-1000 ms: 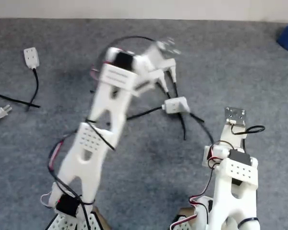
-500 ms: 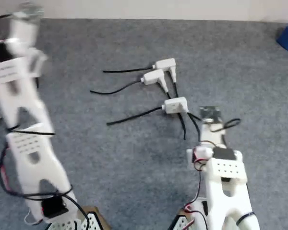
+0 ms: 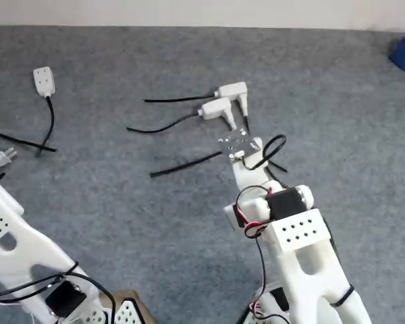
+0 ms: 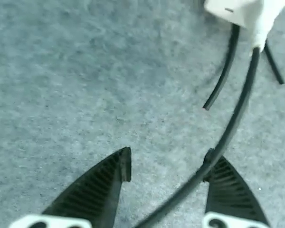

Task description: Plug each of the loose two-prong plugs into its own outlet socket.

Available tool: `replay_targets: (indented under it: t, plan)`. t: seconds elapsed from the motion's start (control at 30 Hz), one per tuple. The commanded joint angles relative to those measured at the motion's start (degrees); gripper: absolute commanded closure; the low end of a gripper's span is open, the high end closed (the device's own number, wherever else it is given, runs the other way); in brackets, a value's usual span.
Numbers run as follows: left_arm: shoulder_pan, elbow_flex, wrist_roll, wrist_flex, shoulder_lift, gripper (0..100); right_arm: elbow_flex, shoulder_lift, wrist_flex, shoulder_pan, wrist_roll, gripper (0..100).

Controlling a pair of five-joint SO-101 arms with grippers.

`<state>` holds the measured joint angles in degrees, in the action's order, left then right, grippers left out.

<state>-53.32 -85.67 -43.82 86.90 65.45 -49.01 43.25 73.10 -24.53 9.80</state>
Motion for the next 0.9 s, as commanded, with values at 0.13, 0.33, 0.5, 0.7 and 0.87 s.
replay_targets:
  t: [0.13, 0.33, 0.5, 0.7, 0.87]
  plan:
    - [-0.22, -0.22, 14.86, -31.21, 6.73, 60, -3.74, 0.75, -3.56, -2.95, -0.79, 75.9]
    - [5.32, -0.22, 29.98, -33.23, 10.42, 60, -4.09, 0.75, -3.56, -4.88, -0.79, 75.9]
    - [8.84, -0.22, 41.85, -32.62, 10.59, 60, -4.09, 0.75, -3.47, -4.88, -0.79, 75.9]
    - [7.52, -0.48, 51.52, -25.41, 10.42, 60, -4.0, 0.75, -3.47, -4.88, -0.79, 75.9]
    - [6.55, -0.48, 56.44, -18.64, 10.33, 60, -4.09, 0.75, -3.47, -4.88, -0.79, 75.9]
